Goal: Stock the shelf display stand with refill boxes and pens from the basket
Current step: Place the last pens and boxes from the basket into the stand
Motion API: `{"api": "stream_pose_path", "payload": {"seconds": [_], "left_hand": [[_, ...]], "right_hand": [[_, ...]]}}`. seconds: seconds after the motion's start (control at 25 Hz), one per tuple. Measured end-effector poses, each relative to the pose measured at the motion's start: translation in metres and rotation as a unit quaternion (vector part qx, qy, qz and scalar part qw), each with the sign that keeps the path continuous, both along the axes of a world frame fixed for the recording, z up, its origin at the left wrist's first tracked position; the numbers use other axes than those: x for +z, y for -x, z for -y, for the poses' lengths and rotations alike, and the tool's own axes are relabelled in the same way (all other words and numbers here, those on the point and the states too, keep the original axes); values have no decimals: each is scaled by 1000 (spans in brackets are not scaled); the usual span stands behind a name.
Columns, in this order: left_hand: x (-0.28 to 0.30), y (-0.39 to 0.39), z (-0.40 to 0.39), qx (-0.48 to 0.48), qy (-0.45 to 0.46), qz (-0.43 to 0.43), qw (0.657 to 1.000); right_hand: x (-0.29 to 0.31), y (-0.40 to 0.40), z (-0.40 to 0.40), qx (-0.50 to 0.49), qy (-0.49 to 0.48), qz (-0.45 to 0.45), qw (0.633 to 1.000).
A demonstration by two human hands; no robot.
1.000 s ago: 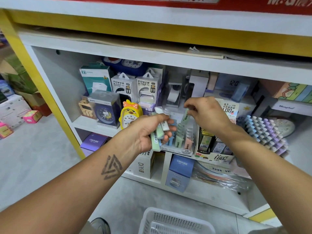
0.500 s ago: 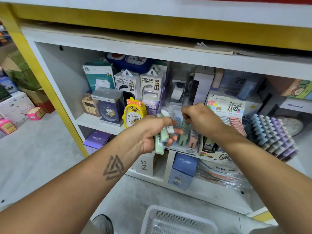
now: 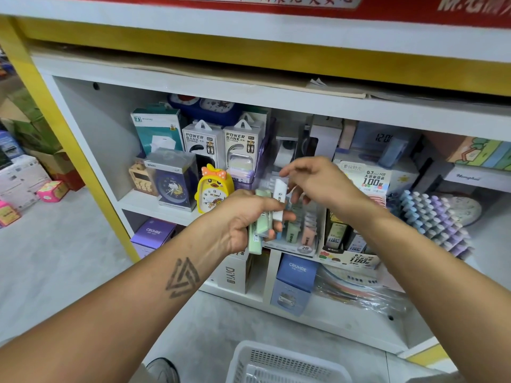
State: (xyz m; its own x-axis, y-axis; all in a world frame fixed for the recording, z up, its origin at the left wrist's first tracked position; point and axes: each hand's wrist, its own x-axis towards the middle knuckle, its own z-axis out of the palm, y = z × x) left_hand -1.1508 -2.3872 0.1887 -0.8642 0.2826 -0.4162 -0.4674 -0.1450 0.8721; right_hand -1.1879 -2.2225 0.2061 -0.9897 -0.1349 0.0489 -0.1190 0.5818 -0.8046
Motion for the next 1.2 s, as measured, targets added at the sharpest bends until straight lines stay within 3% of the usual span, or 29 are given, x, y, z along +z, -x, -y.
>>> {"api": "stream_pose_path", "payload": {"seconds": [0.04,0.24,0.44,0.72,0.88,1.08,1.2], "left_hand": [[0,0,-1,-1,1,0,1000],[0,0,-4,-2,-36,35,999],[-3,4,1,35,-38,58,997],[-1,7,9,16,-57,110,992],[2,9,12,26,-70,111,991],[2,9,15,39,-68,116,990],[3,10,16,40,-68,116,990]], "right_hand": [[5,-3,1,9,62,26,998],[12,-12,-11,10,154,42,987],[13,-12,-22,4,130,22,991],[11,-2,-24,-5,132,-8,991],[8,4,-26,-16,97,-56,994],[5,7,-27,-4,-76,-104,992],[4,6,-25,-1,-114,-113,987]]}}
